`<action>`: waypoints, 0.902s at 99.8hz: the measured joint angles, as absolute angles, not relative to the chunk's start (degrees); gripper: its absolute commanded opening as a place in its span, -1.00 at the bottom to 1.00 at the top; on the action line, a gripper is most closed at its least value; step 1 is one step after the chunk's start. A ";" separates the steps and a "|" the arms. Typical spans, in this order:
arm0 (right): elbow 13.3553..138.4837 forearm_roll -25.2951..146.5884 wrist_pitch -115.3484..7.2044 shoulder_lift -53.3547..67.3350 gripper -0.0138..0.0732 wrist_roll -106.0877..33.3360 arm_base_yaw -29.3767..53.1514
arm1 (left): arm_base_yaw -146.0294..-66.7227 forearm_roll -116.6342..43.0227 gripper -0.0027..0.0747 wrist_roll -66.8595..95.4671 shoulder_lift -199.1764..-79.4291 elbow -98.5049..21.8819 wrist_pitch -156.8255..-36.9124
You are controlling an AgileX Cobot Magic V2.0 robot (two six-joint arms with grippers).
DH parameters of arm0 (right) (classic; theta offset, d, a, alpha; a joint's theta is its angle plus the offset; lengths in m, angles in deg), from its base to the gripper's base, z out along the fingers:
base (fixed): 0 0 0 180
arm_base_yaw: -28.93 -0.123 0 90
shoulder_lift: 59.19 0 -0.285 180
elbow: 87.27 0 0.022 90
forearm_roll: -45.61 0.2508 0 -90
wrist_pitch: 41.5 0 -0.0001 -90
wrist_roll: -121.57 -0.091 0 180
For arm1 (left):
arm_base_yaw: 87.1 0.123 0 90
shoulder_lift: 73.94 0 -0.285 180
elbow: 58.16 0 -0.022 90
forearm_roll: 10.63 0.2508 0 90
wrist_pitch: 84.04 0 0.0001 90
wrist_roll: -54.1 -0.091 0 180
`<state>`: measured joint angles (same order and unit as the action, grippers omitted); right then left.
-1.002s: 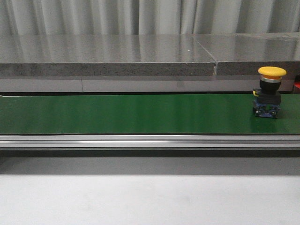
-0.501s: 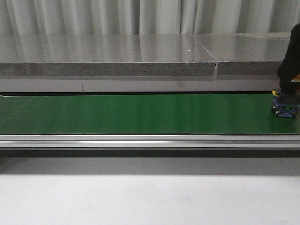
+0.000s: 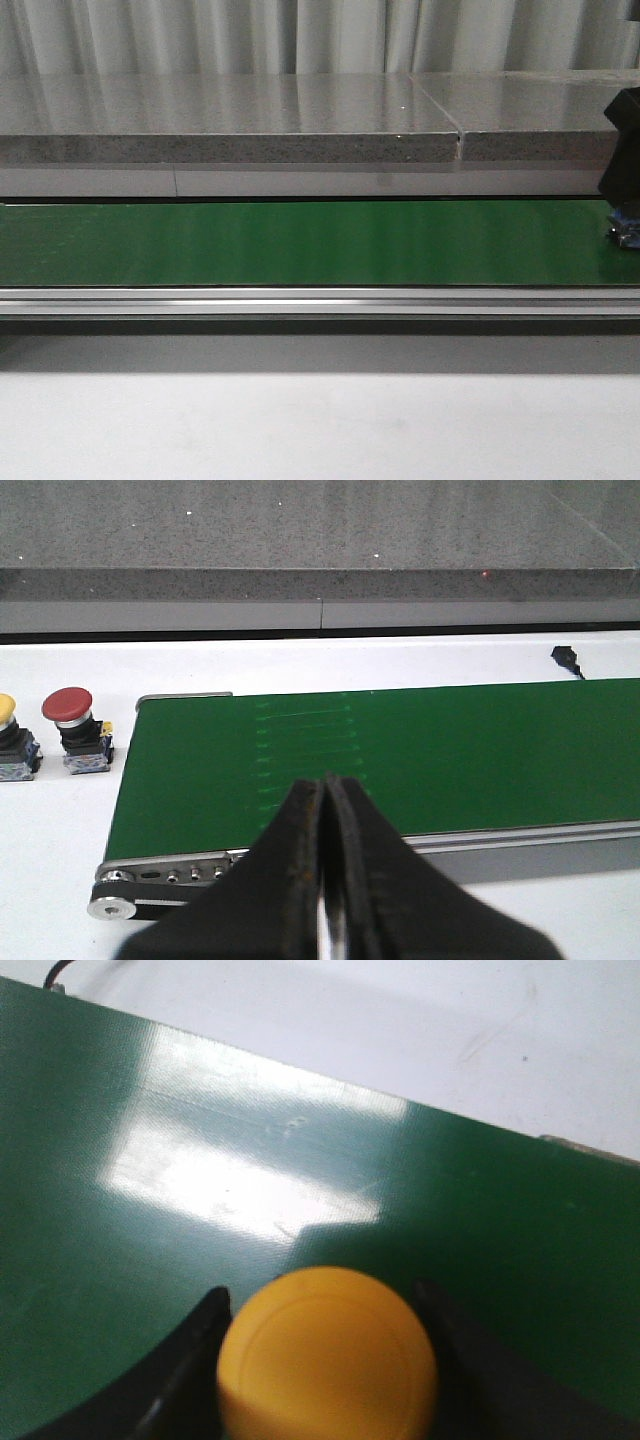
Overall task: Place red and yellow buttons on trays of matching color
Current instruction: 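Grasp the yellow button off the belt end with the right gripper, then lower the yellow button into the yellow tray and open the right gripper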
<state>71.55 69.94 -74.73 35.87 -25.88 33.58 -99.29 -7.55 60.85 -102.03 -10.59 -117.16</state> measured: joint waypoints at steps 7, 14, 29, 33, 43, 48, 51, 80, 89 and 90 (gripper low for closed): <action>71.55 69.94 -74.69 35.87 -0.37 -26.35 33.58 | -99.29 -7.55 -0.98 60.85 -102.03 -10.59 -117.16; 71.55 69.94 -74.94 35.75 -0.37 -27.36 33.58 | -99.29 -7.55 -0.98 60.85 -102.03 -10.59 -117.16; 71.55 69.94 -77.23 33.22 -0.39 -28.55 33.69 | -99.29 -7.55 -0.98 60.85 -102.03 -10.59 -117.16; 71.55 69.94 -77.53 31.85 -0.38 -28.80 33.96 | -99.29 -7.55 -0.98 60.85 -102.03 -10.59 -117.16; 71.55 69.94 -78.05 28.06 -0.38 -30.15 36.06 | -99.29 -7.55 -0.98 60.85 -102.03 -10.59 -117.16; 71.55 69.94 -78.37 26.10 -0.38 -31.06 37.66 | -99.29 -7.55 -0.98 60.85 -102.03 -10.59 -117.16; 71.55 69.94 -78.59 25.05 -0.38 -31.59 38.77 | -99.29 -7.55 -0.98 60.85 -102.03 -10.59 -117.16; 71.55 58.79 -81.75 18.09 -0.38 -47.25 55.95 | -99.29 -7.55 -0.98 60.85 -102.03 -10.59 -117.16; 71.23 55.17 -81.47 17.88 -0.38 -53.13 60.47 | -99.29 -7.55 -0.98 60.85 -102.03 -10.59 -117.16; 71.14 54.95 -81.35 17.88 -0.38 -53.53 61.10 | -99.29 -7.55 -0.98 60.85 -102.03 -10.59 -117.16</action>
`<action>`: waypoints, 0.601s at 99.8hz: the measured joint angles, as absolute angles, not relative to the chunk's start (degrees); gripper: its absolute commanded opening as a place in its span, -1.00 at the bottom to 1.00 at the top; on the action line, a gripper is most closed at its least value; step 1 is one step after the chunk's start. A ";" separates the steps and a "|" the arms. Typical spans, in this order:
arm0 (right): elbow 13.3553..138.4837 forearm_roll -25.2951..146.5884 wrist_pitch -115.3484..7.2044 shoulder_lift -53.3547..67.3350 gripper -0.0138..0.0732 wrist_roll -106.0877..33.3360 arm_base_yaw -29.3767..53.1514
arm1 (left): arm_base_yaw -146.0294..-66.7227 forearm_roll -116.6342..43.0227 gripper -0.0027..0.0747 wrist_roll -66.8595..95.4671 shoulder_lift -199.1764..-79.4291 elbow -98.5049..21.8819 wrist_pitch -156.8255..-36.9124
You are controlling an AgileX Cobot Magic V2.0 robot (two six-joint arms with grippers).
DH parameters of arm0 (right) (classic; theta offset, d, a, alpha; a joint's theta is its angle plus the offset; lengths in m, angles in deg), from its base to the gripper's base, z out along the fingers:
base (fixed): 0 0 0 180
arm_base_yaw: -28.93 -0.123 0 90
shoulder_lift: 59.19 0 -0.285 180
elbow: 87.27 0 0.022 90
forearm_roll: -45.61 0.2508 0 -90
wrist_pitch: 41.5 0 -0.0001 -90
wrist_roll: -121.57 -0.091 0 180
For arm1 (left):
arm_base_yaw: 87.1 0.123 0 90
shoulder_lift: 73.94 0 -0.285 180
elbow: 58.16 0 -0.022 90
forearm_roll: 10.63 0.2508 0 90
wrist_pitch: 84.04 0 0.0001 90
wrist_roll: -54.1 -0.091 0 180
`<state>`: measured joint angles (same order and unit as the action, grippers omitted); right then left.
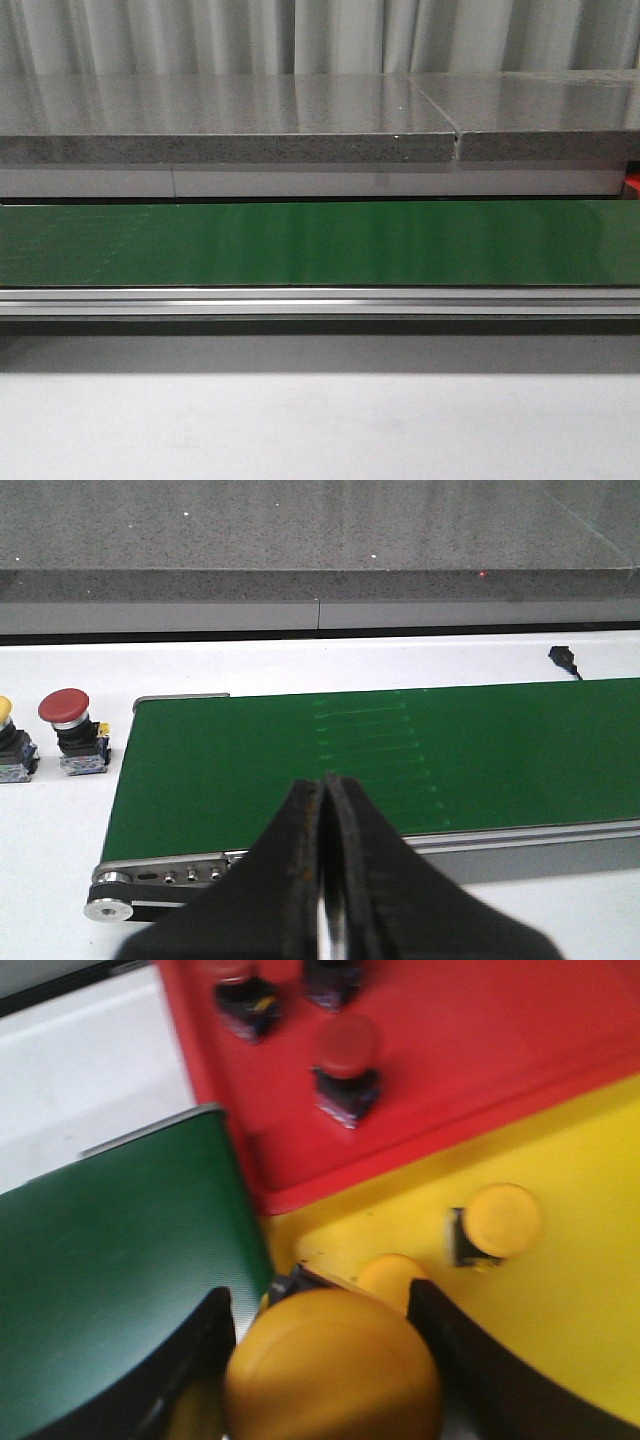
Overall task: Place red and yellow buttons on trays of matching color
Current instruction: 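Lower the yellow button into the yellow tray and open the right gripper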
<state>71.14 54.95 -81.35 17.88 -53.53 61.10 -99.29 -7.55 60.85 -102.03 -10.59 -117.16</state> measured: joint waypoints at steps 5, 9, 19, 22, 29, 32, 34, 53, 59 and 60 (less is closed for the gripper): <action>70.56 53.64 -80.54 17.88 -0.38 -55.91 63.04 | -99.29 -7.55 -0.98 60.85 -102.03 -10.59 -117.16; 69.85 53.03 -79.50 17.88 -0.38 -57.51 64.44 | -99.29 -7.55 -0.98 60.85 -102.03 -10.59 -117.16; 68.34 52.56 -77.09 17.88 -0.38 -59.93 66.92 | -99.29 -7.55 -0.98 60.85 -102.03 -10.59 -117.16; 67.89 52.47 -76.55 17.88 -0.38 -60.38 67.46 | -99.29 -7.55 -0.98 60.85 -102.03 -10.59 -117.16; 67.03 52.44 -75.92 17.88 -0.38 -60.96 68.71 | -99.29 -7.55 -0.98 60.85 -102.03 -10.59 -117.16; 66.67 52.41 -75.60 17.88 -0.38 -61.11 69.27 | -99.29 -7.55 -0.98 60.85 -102.03 -10.59 -117.16; 66.34 52.31 -75.56 17.88 -0.38 -61.15 69.47 | -99.29 -7.55 -0.98 60.85 -102.03 -10.59 -117.16; 61.45 52.31 -72.89 17.88 -0.38 -61.35 70.97 | -99.29 -7.55 -0.98 60.85 -102.03 -10.59 -117.16; 59.23 52.31 -71.72 17.88 -0.38 -61.35 70.97 | -99.29 -7.55 -0.98 60.85 -102.03 -10.59 -117.16; 58.99 52.31 -71.42 17.88 -0.38 -61.35 70.97 | -99.29 -7.55 -0.98 60.85 -102.03 -10.59 -117.16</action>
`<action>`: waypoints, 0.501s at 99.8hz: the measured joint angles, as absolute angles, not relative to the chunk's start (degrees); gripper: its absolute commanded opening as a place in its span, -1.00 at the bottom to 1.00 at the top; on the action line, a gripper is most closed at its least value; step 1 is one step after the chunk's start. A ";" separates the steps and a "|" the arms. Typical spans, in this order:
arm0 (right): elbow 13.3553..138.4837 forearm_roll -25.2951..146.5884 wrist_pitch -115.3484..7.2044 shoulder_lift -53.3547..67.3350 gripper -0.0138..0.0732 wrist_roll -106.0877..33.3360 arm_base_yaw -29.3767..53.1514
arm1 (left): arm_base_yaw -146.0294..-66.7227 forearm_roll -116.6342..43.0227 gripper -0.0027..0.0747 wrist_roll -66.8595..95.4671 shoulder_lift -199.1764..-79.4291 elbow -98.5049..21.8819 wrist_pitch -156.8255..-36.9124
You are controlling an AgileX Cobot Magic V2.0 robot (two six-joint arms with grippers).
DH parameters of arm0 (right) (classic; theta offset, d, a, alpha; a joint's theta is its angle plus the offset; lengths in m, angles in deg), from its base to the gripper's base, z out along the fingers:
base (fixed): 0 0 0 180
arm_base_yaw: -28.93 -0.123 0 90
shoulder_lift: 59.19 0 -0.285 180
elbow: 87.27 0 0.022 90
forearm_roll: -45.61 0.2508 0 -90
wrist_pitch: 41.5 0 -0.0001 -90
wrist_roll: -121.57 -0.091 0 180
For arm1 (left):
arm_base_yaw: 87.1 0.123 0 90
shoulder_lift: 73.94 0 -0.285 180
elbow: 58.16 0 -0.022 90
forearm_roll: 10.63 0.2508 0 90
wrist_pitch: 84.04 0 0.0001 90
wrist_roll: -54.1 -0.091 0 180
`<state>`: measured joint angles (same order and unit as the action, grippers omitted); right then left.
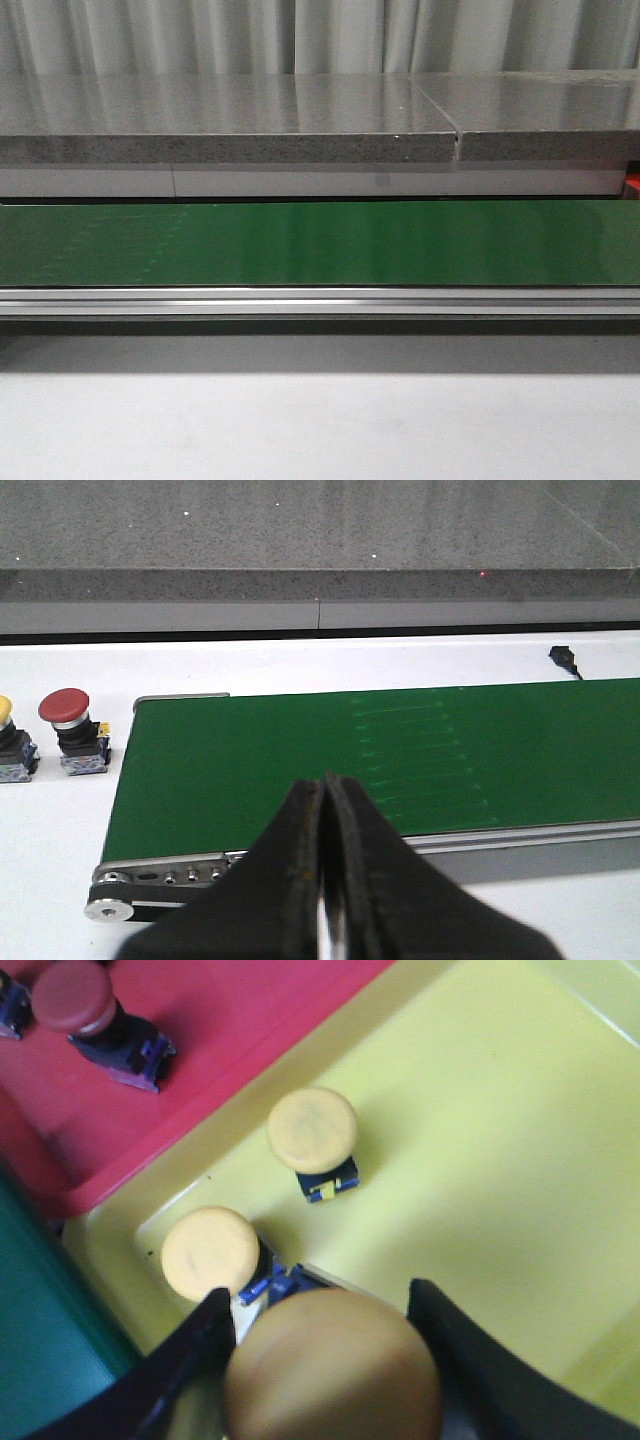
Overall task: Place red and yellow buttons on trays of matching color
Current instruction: 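Lower the yellow button into the yellow tray and open the right gripper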
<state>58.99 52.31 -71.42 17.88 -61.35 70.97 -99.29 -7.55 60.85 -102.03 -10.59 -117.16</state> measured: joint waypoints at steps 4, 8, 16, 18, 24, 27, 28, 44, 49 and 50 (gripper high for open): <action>57.57 52.31 -70.61 17.88 -0.38 -61.35 70.97 | -99.29 -7.55 -0.98 60.85 -102.03 -10.59 -117.16; 56.49 52.31 -69.53 17.88 -0.38 -61.35 70.97 | -99.29 -7.55 -0.98 60.85 -102.03 -10.59 -117.16; 54.29 52.31 -67.03 17.88 -0.38 -61.35 70.97 | -99.29 -7.55 -0.98 60.85 -102.03 -10.59 -117.16; 53.80 52.31 -66.32 17.88 -0.38 -61.35 70.97 | -99.29 -7.55 -0.98 60.85 -102.03 -10.59 -117.16; 52.69 52.31 -64.52 17.88 -0.38 -61.35 70.97 | -99.29 -7.55 -0.98 60.85 -102.03 -10.59 -117.16; 52.14 52.31 -63.93 17.88 -0.38 -61.45 70.97 | -99.29 -7.55 -0.98 60.85 -102.03 -10.59 -117.16; 52.03 52.31 -63.77 17.88 -0.38 -61.43 70.97 | -99.29 -7.55 -0.98 60.85 -102.03 -10.59 -117.16; 51.23 52.31 -61.92 19.39 -0.38 -61.43 70.97 | -99.29 -7.55 -0.98 60.85 -102.03 -10.59 -117.16; 51.11 52.31 -61.55 20.41 -0.38 -61.43 70.97 | -99.29 -7.55 -0.98 60.85 -102.03 -10.59 -117.16; 51.00 52.31 -61.55 20.56 -0.38 -61.43 70.97 | -99.29 -7.55 -0.98 60.85 -102.03 -10.59 -117.16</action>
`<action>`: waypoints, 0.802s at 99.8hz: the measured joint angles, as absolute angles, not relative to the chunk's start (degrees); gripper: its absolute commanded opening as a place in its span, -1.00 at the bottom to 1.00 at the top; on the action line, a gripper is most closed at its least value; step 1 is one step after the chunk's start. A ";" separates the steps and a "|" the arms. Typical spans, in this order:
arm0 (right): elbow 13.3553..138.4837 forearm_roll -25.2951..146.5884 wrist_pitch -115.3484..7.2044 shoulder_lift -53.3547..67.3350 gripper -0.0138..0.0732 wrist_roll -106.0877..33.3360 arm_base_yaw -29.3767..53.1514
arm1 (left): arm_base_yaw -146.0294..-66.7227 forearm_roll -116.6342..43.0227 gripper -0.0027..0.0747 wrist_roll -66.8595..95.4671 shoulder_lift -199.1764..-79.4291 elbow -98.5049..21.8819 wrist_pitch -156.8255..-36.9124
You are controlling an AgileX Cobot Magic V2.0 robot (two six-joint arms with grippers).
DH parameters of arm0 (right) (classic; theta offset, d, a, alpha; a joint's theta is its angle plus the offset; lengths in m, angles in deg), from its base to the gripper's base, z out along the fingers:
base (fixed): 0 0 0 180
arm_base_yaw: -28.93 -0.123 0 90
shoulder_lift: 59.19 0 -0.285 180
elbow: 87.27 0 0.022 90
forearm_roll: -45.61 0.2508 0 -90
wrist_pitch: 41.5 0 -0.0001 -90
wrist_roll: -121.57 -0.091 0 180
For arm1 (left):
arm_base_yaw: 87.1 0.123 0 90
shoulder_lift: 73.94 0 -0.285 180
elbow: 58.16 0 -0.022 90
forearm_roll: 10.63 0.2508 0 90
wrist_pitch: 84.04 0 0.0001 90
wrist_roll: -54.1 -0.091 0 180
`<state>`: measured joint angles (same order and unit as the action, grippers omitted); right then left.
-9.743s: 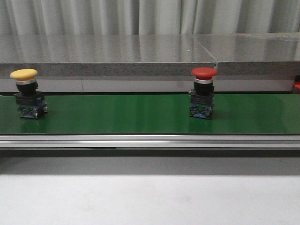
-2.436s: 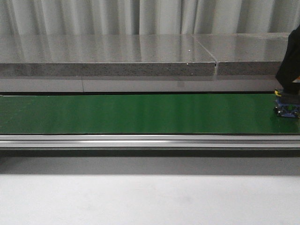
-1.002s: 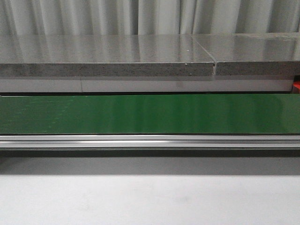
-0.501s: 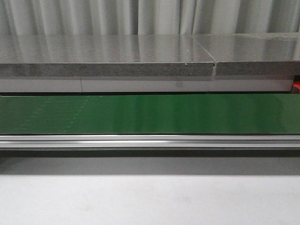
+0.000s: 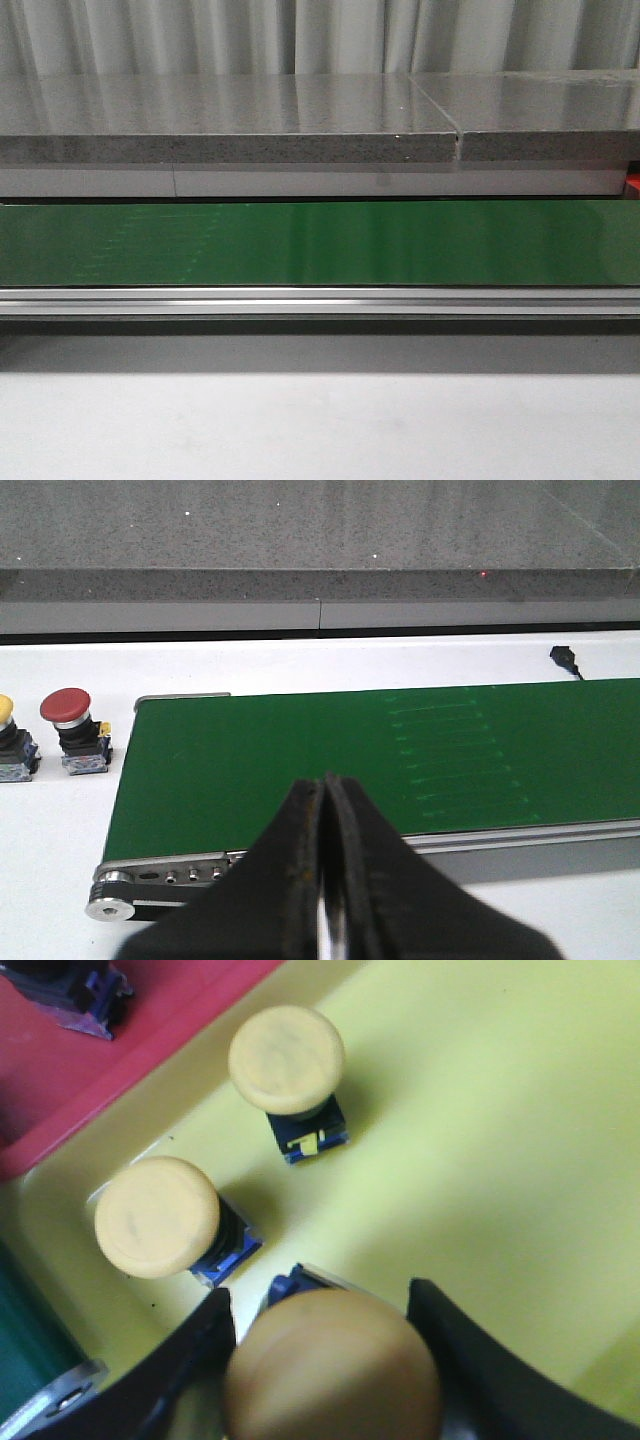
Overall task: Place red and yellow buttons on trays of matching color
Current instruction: 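Lower the yellow button into the yellow tray and open the right gripper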
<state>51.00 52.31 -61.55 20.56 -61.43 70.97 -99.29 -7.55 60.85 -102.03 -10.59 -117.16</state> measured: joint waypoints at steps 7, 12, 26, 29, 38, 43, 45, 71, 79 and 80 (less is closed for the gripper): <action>50.88 52.31 -61.06 22.11 -0.38 -61.43 70.97 | -99.29 -7.55 -0.98 60.85 -102.03 -10.59 -117.16; 50.88 52.31 -60.97 23.10 -0.38 -61.43 70.97 | -99.29 -7.55 -0.98 60.85 -102.03 -10.59 -117.16; 50.88 52.31 -59.79 25.65 -0.38 -61.57 70.97 | -99.29 -7.55 -0.98 60.85 -102.03 -10.59 -117.16; 50.88 52.31 -59.51 25.99 -0.38 -61.57 70.97 | -99.29 -7.55 -0.98 60.85 -102.03 -10.59 -117.16; 50.88 52.31 -58.51 27.18 -0.38 -61.57 70.97 | -99.29 -7.55 -0.98 60.85 -102.03 -10.59 -117.16; 50.88 52.31 -58.06 27.87 -0.38 -61.57 70.97 | -99.29 -7.55 -0.98 60.85 -102.03 -10.59 -117.16; 50.88 52.31 -57.83 28.08 -0.38 -61.57 70.97 | -99.29 -7.55 -0.98 60.85 -102.03 -10.59 -117.16; 50.88 52.31 -56.59 30.68 -0.38 -61.57 70.97 | -99.29 -7.55 -0.98 60.85 -102.03 -10.59 -117.16; 50.88 52.31 -56.59 31.05 -0.38 -61.57 70.97 | -99.29 -7.55 -0.98 60.85 -102.03 -10.59 -117.16; 50.88 52.31 -56.59 31.05 -0.38 -61.57 70.97 | -99.29 -7.55 -0.98 60.85 -102.03 -10.59 -117.16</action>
<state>50.88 52.31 -56.59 31.05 -61.57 70.97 -99.29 -7.55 60.85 -102.03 -10.59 -117.16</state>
